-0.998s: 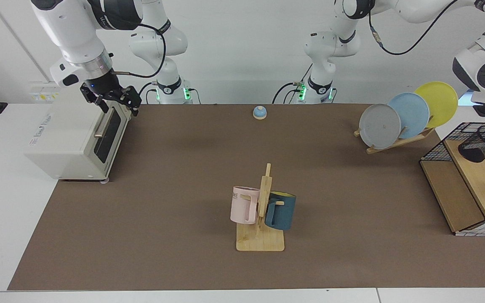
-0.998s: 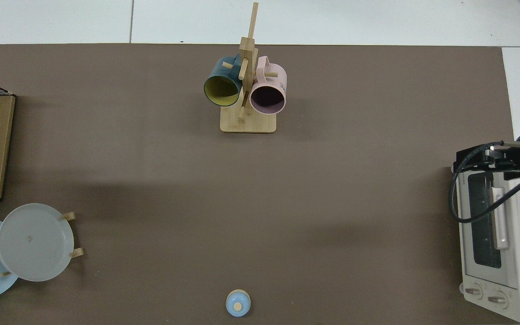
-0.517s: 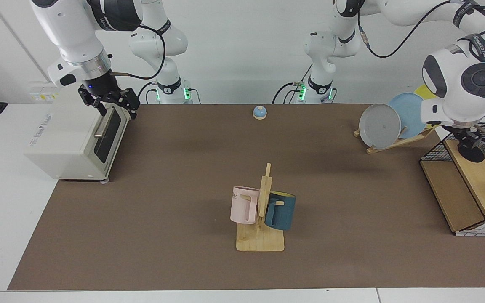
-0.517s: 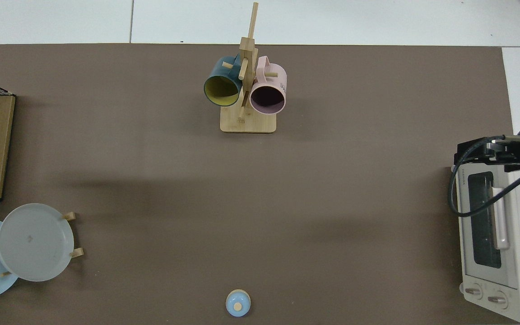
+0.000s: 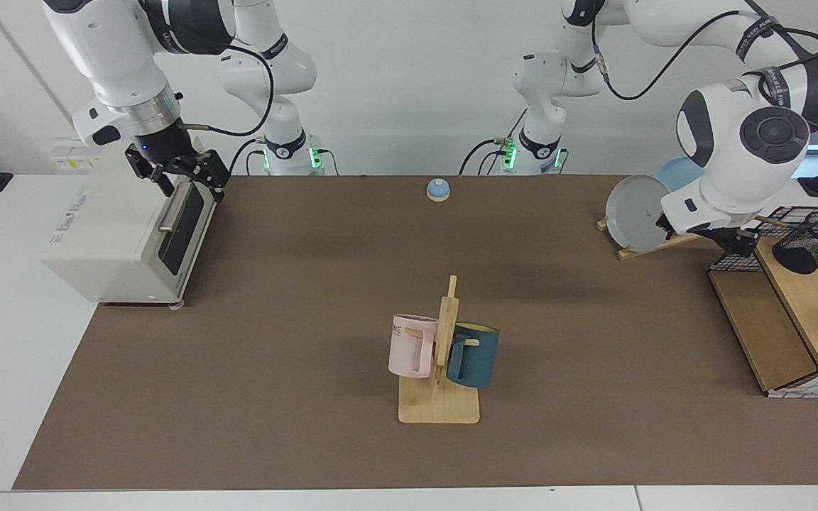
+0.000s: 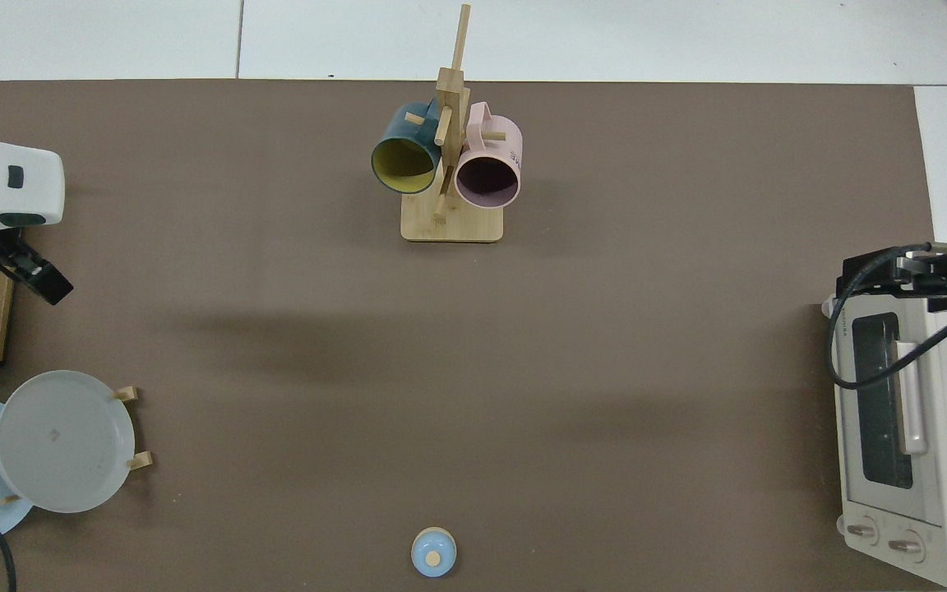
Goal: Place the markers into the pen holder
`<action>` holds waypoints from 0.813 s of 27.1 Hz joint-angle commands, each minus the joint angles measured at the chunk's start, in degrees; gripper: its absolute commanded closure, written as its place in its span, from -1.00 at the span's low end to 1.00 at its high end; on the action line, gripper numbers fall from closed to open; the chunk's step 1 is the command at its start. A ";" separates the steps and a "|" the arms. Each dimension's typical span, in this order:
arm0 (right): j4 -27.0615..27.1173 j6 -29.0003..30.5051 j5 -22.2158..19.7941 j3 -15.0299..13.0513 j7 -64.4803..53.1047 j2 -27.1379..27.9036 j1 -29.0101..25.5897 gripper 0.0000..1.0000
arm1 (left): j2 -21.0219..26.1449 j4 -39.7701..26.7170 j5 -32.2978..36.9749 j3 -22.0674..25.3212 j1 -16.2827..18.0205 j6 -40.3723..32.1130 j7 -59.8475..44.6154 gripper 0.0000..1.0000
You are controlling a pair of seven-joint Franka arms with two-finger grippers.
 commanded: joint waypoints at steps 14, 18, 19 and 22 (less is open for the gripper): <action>0.76 0.57 0.19 0.52 -1.35 0.64 -0.44 -1.00 | -7.76 -5.09 -14.32 -4.04 0.41 -8.35 -33.95 -1.00; 0.76 0.57 0.19 0.52 -1.35 0.64 -0.53 -1.00 | -8.55 -7.20 -15.47 -3.77 0.76 -5.29 -33.61 -1.00; 0.76 0.57 0.19 0.52 -1.35 0.64 -0.53 -1.00 | -8.55 -7.38 -15.39 -3.69 1.03 -3.97 -32.39 -1.00; 0.76 0.57 0.19 0.52 -1.35 0.64 -0.53 -1.00 | -8.46 -7.29 -15.65 -3.16 1.64 -2.20 -27.46 -1.00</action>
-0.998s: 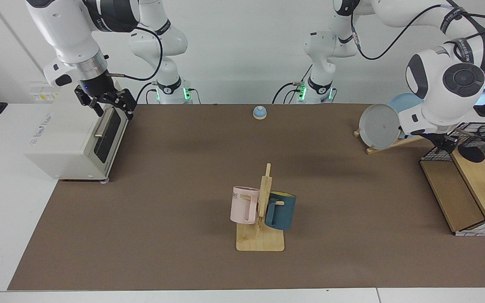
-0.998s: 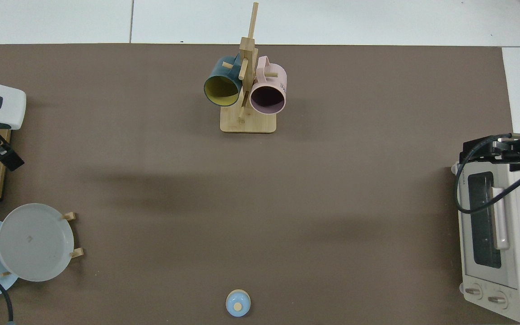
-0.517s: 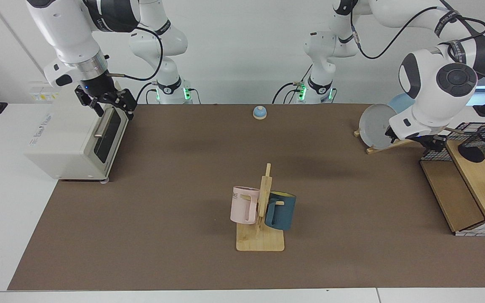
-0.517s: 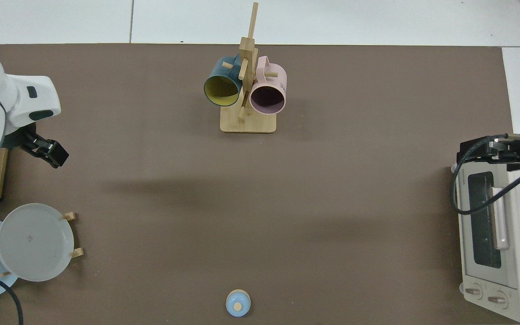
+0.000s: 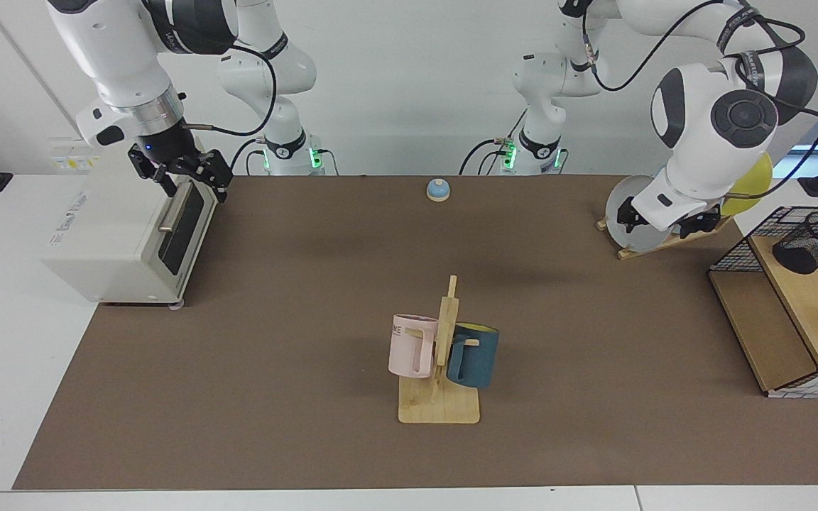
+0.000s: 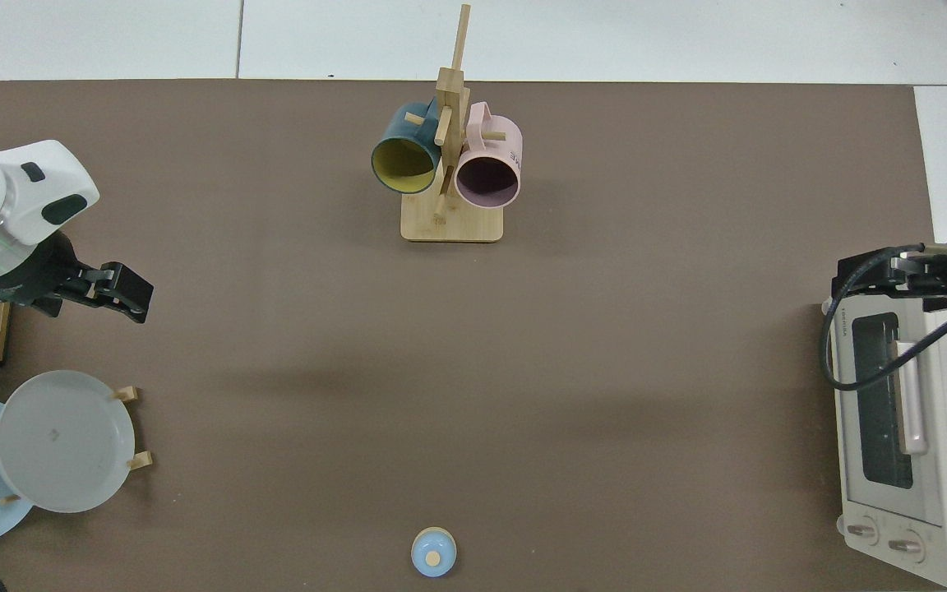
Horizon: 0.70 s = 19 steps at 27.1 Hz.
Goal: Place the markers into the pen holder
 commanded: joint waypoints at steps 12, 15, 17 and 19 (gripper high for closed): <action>0.76 0.55 0.19 0.18 -1.35 0.60 -0.45 -1.00 | -1.83 -0.09 -1.73 0.91 0.80 3.91 5.27 -1.00; 0.76 0.55 0.19 0.26 -1.35 0.60 -0.54 -1.00 | -2.88 0.26 -1.65 1.08 0.72 3.91 5.35 -1.00; 0.76 0.55 0.19 0.18 -1.35 0.60 -0.54 -1.00 | -4.72 -0.26 -1.73 0.99 0.80 4.00 5.27 -1.00; 0.76 0.55 0.19 0.18 -1.35 0.60 -0.54 -1.00 | -5.69 -1.40 -1.39 0.91 0.80 4.43 5.18 -1.00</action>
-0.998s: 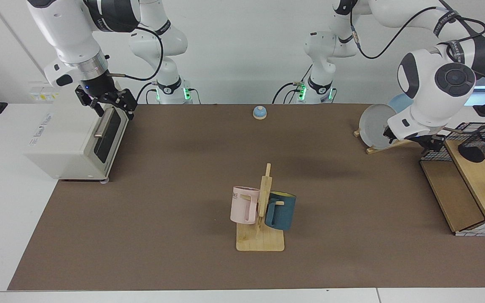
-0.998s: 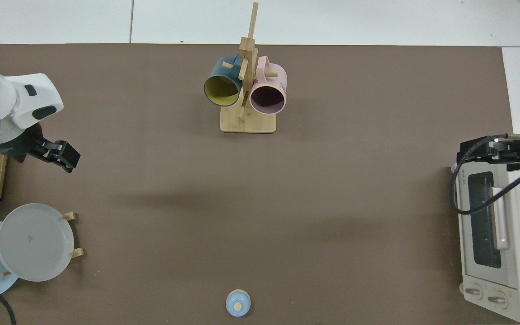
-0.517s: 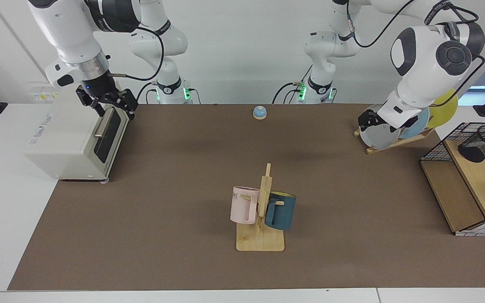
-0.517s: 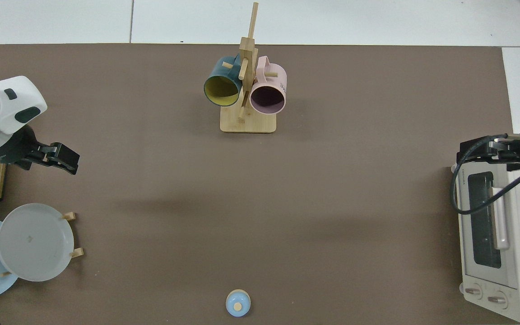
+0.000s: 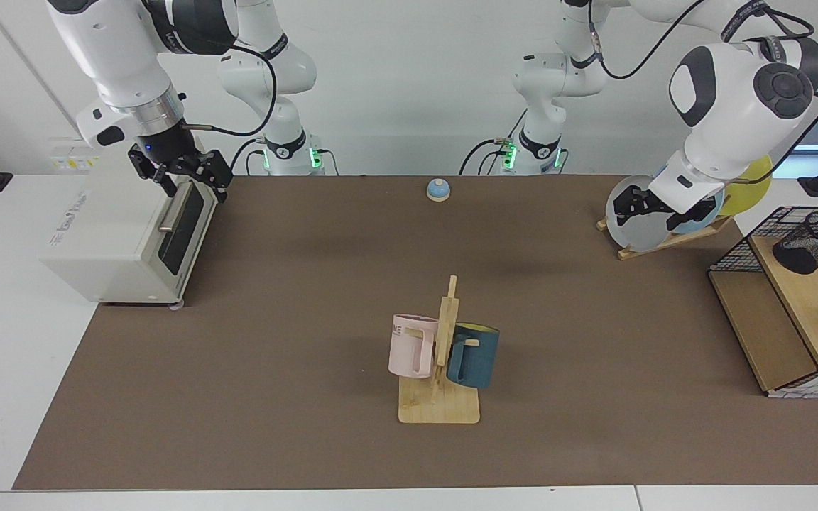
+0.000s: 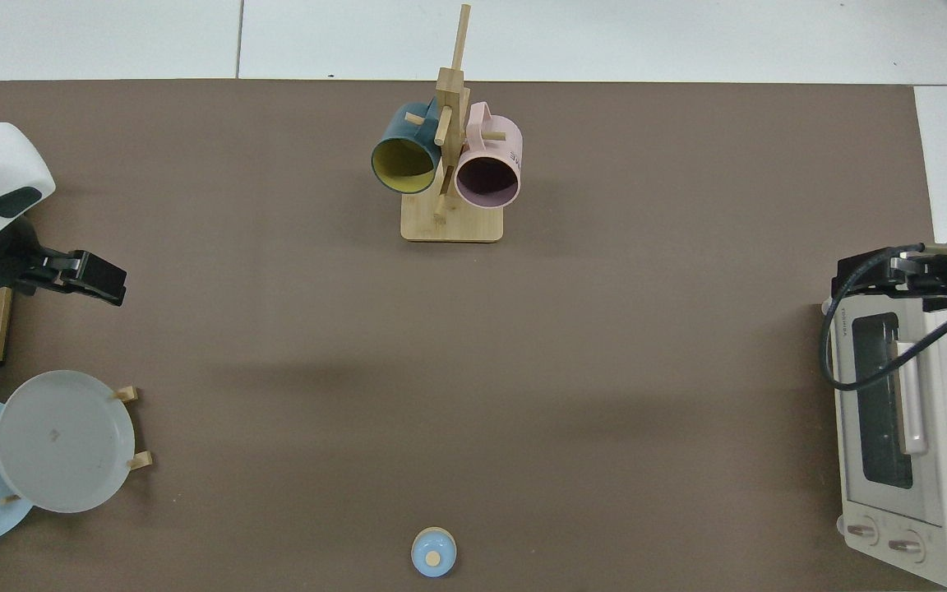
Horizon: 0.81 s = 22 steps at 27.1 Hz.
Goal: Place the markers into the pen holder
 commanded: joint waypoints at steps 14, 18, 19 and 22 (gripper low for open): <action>0.76 0.55 0.19 0.18 -1.35 0.58 -0.45 -1.00 | -12.01 -14.91 1.01 0.06 0.23 10.90 -0.15 -1.00; 0.76 0.55 0.19 0.18 -1.35 0.58 -0.54 -1.00 | -11.75 -14.12 1.19 0.06 0.23 9.06 -0.24 -1.00; 0.76 0.55 0.19 0.18 -1.35 0.58 -0.54 -1.00 | -11.84 -14.20 1.19 0.06 0.23 8.97 -0.41 -1.00; 0.76 0.55 0.19 0.18 -1.35 0.58 -0.54 -1.00 | -11.84 -14.21 1.19 0.06 0.14 8.97 -0.50 -1.00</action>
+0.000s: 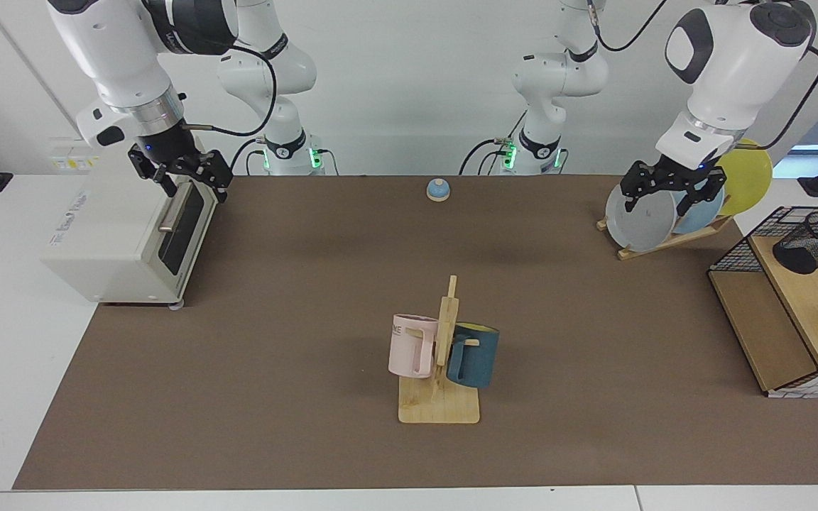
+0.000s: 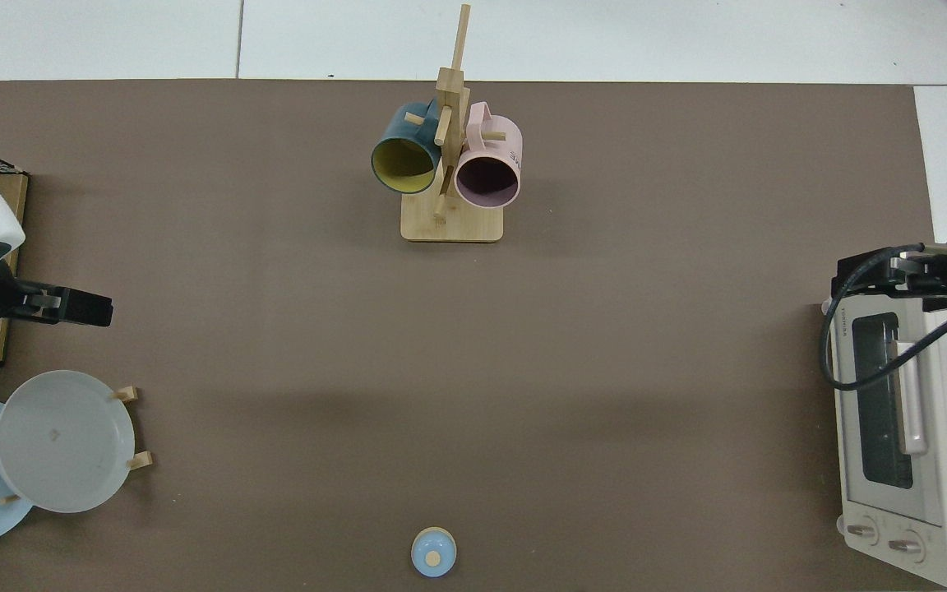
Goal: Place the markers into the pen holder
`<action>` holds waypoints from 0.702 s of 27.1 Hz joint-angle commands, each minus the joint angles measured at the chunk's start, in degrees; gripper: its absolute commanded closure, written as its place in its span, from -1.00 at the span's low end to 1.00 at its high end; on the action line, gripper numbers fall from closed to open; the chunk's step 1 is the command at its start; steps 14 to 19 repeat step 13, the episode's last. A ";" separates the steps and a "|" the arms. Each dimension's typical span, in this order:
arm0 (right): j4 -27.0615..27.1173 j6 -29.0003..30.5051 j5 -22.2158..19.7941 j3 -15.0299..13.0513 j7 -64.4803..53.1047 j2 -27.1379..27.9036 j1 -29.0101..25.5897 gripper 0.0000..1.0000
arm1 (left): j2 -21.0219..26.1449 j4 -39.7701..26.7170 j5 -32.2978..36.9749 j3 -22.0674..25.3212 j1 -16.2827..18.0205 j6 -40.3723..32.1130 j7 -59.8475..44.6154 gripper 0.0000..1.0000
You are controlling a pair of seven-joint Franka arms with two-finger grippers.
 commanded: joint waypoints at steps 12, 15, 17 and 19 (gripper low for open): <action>0.76 0.55 0.19 0.26 -1.35 0.57 -0.54 -1.00 | -1.04 -1.48 0.26 -0.10 0.00 3.34 -0.60 -1.00; 0.76 0.55 0.19 0.18 -1.35 0.57 -0.54 -1.00 | -1.13 -1.48 0.26 -0.10 0.00 3.34 -0.60 -1.00; 0.76 0.55 0.19 0.18 -1.35 0.57 -0.54 -1.00 | -1.13 -1.48 0.26 -0.10 0.00 3.34 -0.60 -1.00; 0.76 0.55 0.19 0.18 -1.35 0.57 -0.54 -1.00 | -1.13 -1.48 0.26 -0.10 0.00 3.34 -0.60 -1.00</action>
